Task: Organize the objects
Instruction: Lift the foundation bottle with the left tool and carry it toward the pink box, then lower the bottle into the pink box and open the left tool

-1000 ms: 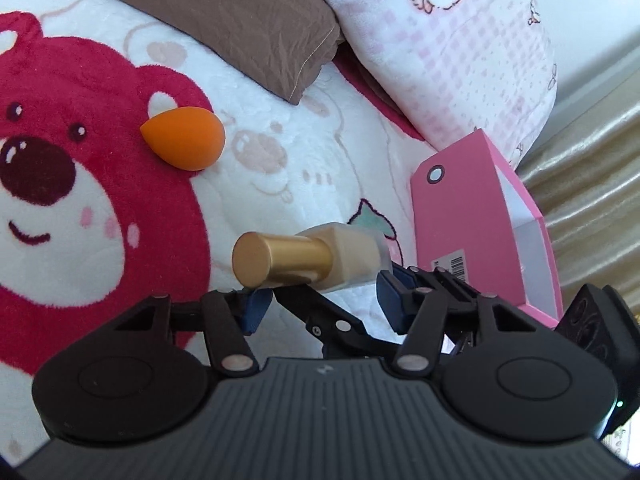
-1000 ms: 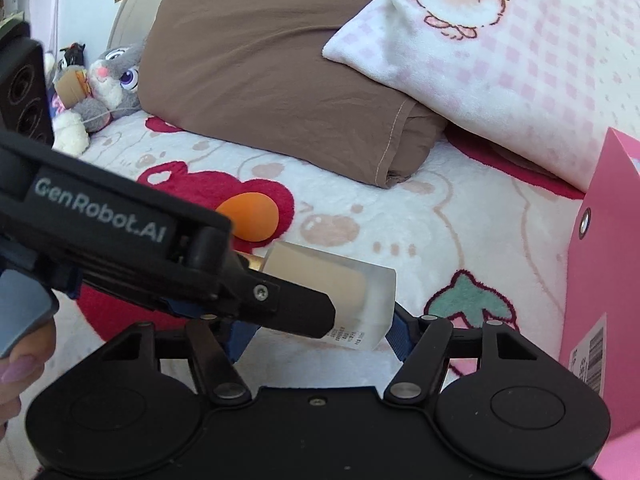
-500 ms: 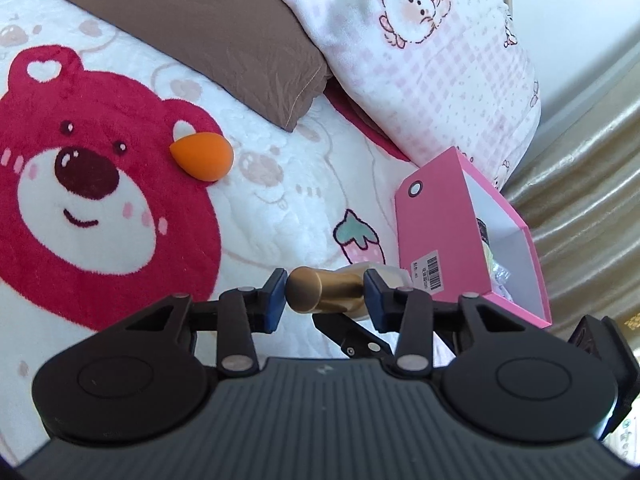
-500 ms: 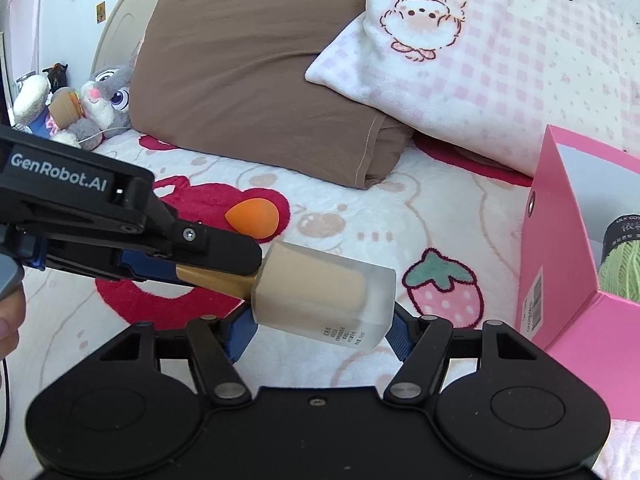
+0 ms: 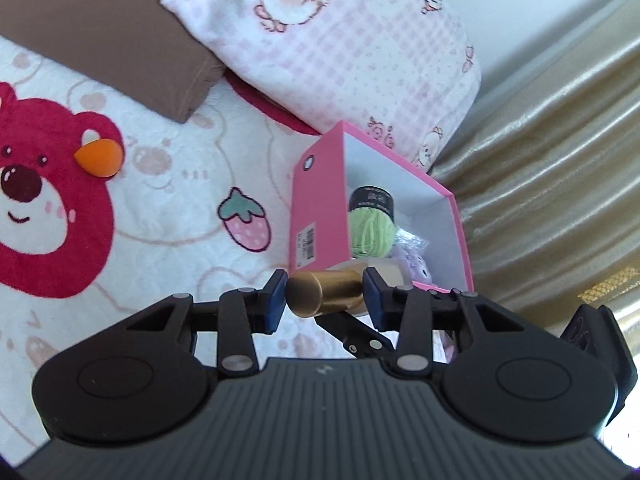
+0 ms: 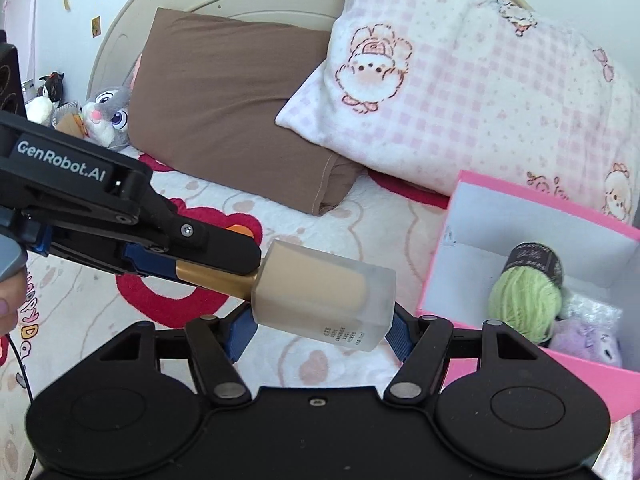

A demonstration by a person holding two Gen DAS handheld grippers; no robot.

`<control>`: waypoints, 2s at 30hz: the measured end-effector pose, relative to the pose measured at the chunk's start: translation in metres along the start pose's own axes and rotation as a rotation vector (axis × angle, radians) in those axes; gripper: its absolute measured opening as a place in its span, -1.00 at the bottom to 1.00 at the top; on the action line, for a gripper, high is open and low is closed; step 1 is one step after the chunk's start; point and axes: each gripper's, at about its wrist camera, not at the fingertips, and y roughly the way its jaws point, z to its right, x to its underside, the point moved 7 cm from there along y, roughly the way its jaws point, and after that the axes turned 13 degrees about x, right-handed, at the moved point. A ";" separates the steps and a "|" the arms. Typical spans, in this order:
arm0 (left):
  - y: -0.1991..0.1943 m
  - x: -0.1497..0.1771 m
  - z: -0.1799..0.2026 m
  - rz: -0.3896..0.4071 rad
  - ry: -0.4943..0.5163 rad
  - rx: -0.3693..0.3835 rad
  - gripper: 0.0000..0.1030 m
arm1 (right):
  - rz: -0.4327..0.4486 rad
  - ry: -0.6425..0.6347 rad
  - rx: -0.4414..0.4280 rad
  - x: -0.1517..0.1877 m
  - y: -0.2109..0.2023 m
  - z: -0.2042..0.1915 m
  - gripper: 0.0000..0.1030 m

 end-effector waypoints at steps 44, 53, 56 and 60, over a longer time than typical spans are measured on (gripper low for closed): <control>0.301 -0.031 0.046 -0.305 0.063 -0.077 -0.26 | -0.390 0.162 0.234 0.041 0.133 0.236 0.38; 0.286 -0.033 0.058 -0.266 0.083 -0.040 -0.20 | -0.376 0.101 0.260 0.036 0.120 0.233 0.41; 0.274 -0.035 0.069 -0.269 0.117 -0.035 -0.17 | -0.323 0.071 0.312 0.029 0.104 0.237 0.51; 0.251 -0.041 0.086 -0.260 0.153 -0.025 -0.15 | -0.299 0.095 0.309 0.023 0.081 0.238 0.51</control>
